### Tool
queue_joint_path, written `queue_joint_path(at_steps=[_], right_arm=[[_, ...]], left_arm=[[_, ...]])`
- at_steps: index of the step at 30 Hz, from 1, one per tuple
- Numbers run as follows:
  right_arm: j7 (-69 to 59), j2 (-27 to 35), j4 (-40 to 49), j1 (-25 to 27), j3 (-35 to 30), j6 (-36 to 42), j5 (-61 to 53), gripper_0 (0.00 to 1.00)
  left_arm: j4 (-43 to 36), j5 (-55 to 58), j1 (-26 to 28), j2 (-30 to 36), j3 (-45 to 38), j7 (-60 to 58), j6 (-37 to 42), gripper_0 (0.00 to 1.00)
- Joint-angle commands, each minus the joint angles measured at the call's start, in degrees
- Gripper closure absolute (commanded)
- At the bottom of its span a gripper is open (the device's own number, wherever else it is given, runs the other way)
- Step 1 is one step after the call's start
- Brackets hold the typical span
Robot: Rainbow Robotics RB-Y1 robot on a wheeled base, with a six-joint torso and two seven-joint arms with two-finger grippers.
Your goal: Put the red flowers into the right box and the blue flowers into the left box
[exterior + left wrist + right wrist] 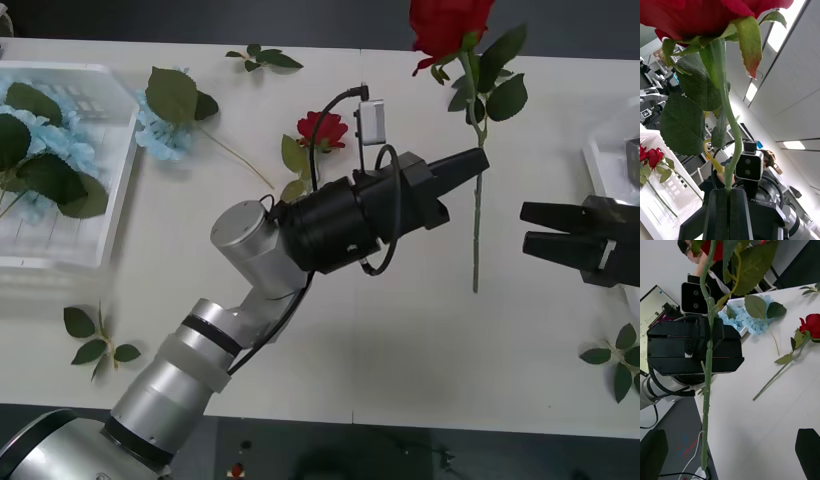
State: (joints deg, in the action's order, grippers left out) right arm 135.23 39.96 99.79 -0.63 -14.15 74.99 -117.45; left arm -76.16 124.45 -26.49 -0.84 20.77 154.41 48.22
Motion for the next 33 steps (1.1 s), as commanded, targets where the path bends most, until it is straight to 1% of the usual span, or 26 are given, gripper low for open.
queue_joint_path(at_steps=[1, 6, 13, 18, 25, 31, 32, 33], right_arm=[[-2.8, -0.9, 0.9, -3.2, 2.2, -1.3, 0.4, 0.0], [-2.5, -1.3, -1.7, -5.3, 5.6, -2.6, -0.3, 0.0], [-2.3, -2.4, -4.5, -7.8, 8.0, -2.5, -0.3, 0.0], [-2.5, -2.9, -5.1, -8.8, 9.9, -2.7, -0.3, 0.0], [-2.7, -3.2, -5.0, -9.9, 13.4, -5.4, -0.3, 0.0], [-2.8, -3.7, -5.0, -10.2, 14.1, -6.2, -0.3, 0.0], [-2.8, -3.7, -5.1, -10.2, 14.0, -6.2, -0.3, 0.26], [-2.9, -3.7, -5.1, -10.2, 14.0, -6.2, -0.3, 0.76]], left_arm=[[-1.8, 0.0, -1.8, -0.2, -0.1, 0.6, -0.1, 1.0], [-1.9, 0.0, -1.8, -0.2, 0.6, 0.6, -0.1, 1.0], [-1.9, -1.1, -2.1, -0.2, 0.9, 0.6, -0.5, 1.0], [-1.9, -1.1, -2.2, -0.2, 1.9, 0.6, -1.1, 1.0], [-1.9, -1.0, -2.1, -0.2, 2.4, 0.6, -1.7, 1.0], [-1.9, -1.0, -2.2, -0.2, 2.3, 0.6, -1.9, 1.0], [-1.9, -1.0, -2.2, -0.2, 2.4, 0.6, -1.9, 1.0], [-1.9, -1.0, -2.2, -0.2, 2.4, 0.6, -2.0, 1.0]])
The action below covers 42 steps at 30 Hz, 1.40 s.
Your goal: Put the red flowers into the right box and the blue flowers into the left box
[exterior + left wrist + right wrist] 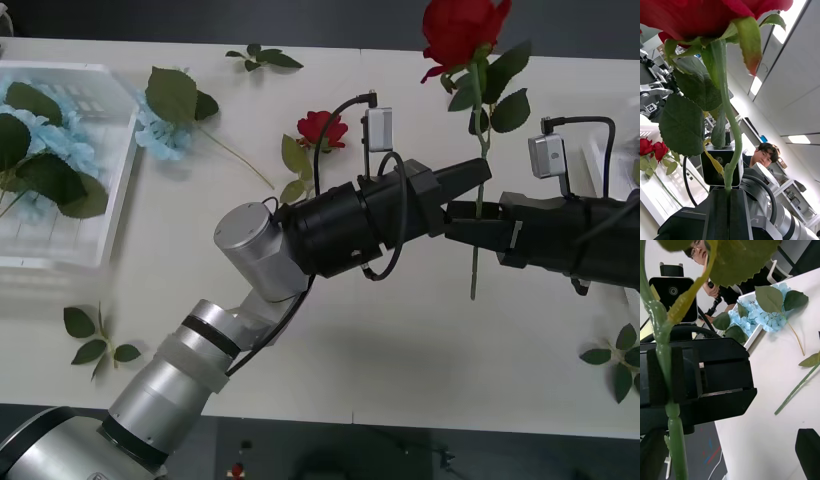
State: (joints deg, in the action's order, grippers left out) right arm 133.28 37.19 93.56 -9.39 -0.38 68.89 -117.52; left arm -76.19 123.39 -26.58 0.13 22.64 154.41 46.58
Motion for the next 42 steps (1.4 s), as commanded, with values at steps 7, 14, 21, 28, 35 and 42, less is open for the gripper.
queue_joint_path(at_steps=[7, 14, 21, 28, 35, 42], right_arm=[[-1.0, -0.7, 1.1, -1.4, -0.4, -0.1, -0.3, 1.0], [-1.2, -0.2, 1.1, -1.5, -2.3, 0.8, -0.4, 1.0], [-1.7, 0.7, 1.1, -1.5, -4.3, 1.7, -0.9, 1.0], [-2.9, 3.3, 1.1, -1.4, -6.3, 1.6, -3.2, 1.0], [-4.0, 6.6, 1.2, -1.2, -8.8, 1.4, -4.0, 1.0], [-4.6, 16.0, 0.9, -1.2, -11.5, -1.1, -4.6, 1.0]], left_arm=[[-1.9, 0.1, -2.0, -1.1, 0.5, 0.6, -0.6, 1.0], [-1.9, 0.1, -2.0, -1.1, 0.5, 0.6, -1.1, 1.0], [-1.9, 0.8, -2.0, -1.1, 0.4, 0.6, -1.1, 1.0], [-1.9, 5.3, -1.9, -1.1, 0.4, 0.6, -1.1, 0.27], [-1.9, 11.8, -1.5, 4.0, -0.1, 0.6, 2.5, 0.15], [-1.9, 18.6, -0.7, 14.8, -1.6, 0.6, 8.2, 0.15]])
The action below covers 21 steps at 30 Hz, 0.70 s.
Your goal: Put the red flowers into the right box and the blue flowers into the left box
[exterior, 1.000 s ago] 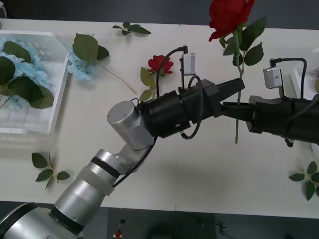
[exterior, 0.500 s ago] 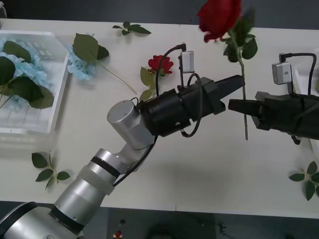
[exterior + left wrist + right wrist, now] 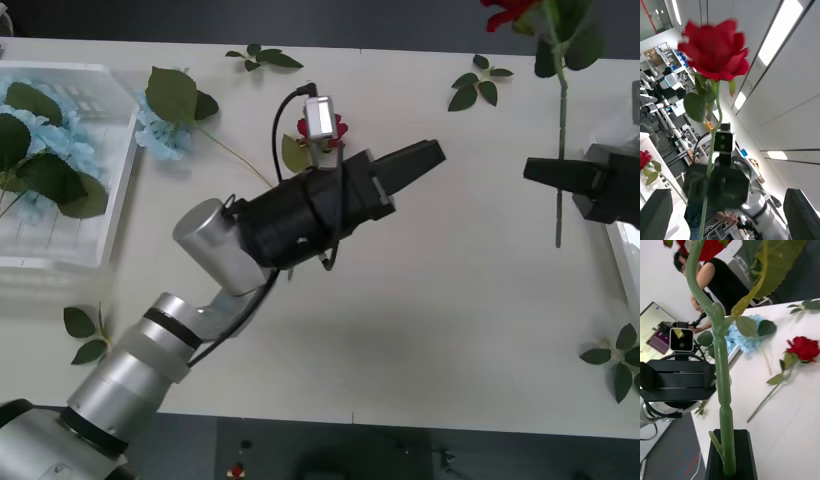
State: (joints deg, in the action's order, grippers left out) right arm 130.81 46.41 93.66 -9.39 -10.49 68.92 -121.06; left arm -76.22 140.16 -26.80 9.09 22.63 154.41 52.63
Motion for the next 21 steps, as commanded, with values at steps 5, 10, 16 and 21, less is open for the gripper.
queue_joint_path(at_steps=[5, 10, 16, 21], right_arm=[[-2.9, 17.4, -4.5, -1.1, -1.5, -2.1, -2.0, 1.0], [-3.8, 25.3, -11.7, -1.1, -1.1, -1.7, 1.4, 1.0], [-5.2, 29.3, -19.3, -0.8, -0.9, -1.9, 11.8, 1.0], [-6.6, 30.1, -24.8, -0.9, -0.3, -3.7, 20.2, 1.0]], left_arm=[[-3.9, -6.7, -0.8, 15.3, -8.1, 0.6, 3.0, 0.15], [-4.0, -19.3, -2.6, 21.6, -15.7, -4.0, 6.5, 0.15], [-4.0, -36.7, -8.1, 25.4, -21.9, -30.7, 12.4, 0.15], [-4.0, -56.2, -14.0, 22.8, -22.2, -48.0, 15.0, 0.15]])
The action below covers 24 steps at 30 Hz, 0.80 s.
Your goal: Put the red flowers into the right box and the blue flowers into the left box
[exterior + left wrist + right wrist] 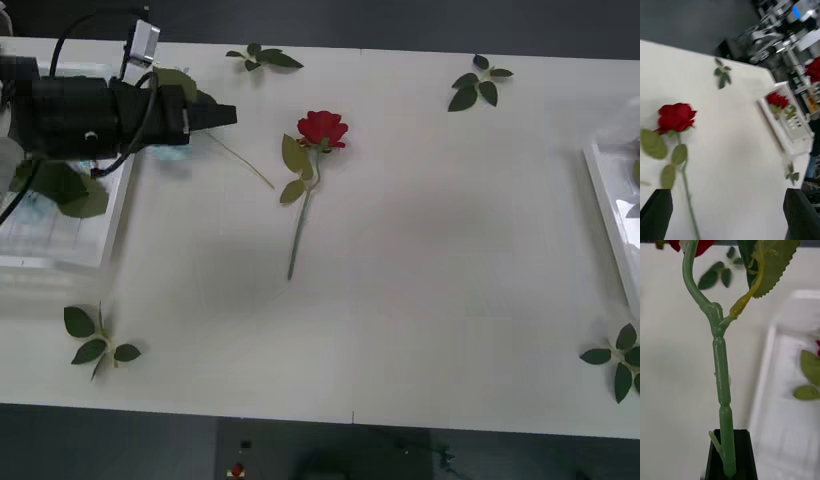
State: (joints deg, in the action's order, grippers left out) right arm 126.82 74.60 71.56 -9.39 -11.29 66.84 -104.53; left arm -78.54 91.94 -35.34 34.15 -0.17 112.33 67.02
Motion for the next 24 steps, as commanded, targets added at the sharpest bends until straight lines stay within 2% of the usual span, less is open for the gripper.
queue_joint_path(at_steps=[1, 9, 15, 22, 23, 24], right_arm=[[-2.9, 1.9, -3.3, -0.9, 0.6, -2.3, 4.9, 1.0], [-5.0, 0.3, -6.4, -1.0, 3.5, -12.0, 12.4, 1.0], [-6.6, -1.7, -6.4, -0.9, 4.3, -16.7, 16.8, 1.0], [-7.9, -2.3, -6.6, -1.0, 4.4, -17.5, 17.4, 1.0], [-7.9, -2.3, -6.5, -1.0, 4.4, -17.5, 17.4, 0.99], [-8.0, -2.3, -6.5, -0.9, 4.4, -17.5, 17.4, 0.91]], left_arm=[[-1.7, -10.7, -6.0, -3.2, 0.8, -8.6, 0.7, 0.15], [-1.6, -38.8, -7.3, -9.7, 1.7, -26.9, 3.5, 0.15], [-1.6, -52.0, -7.1, -12.1, 3.5, -43.9, 6.5, 0.15], [0.2, -60.7, -7.1, -14.6, 5.9, -62.4, -0.8, 0.15], [1.1, -61.7, -7.1, -14.7, 6.1, -63.9, -1.8, 0.15], [1.9, -62.7, -7.1, -14.8, 6.4, -65.3, -3.0, 0.15]])
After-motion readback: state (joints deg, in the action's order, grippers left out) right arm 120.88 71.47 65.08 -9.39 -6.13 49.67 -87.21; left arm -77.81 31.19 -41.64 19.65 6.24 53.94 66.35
